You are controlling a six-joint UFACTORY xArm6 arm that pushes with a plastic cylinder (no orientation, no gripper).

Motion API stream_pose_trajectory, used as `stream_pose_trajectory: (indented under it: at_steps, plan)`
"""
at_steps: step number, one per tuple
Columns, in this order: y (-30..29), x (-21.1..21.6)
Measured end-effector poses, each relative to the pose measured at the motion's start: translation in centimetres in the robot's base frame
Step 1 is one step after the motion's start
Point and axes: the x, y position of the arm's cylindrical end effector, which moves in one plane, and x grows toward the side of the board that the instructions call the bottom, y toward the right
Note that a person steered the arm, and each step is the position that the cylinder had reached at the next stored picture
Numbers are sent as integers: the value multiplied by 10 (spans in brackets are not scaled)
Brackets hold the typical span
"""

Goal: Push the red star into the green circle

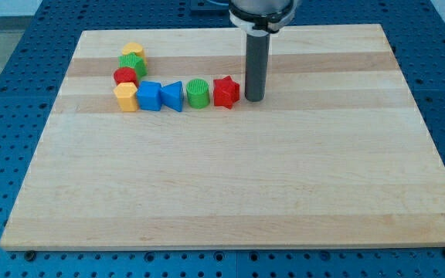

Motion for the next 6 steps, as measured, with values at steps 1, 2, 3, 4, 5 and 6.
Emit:
stream_pose_trajectory:
  at_steps: [1,2,3,4,5,6]
  plan:
    - [-10,0]
    - [-19,0]
    - [-27,2]
    - [-35,8]
    - [-35,19]
    - [-29,29]
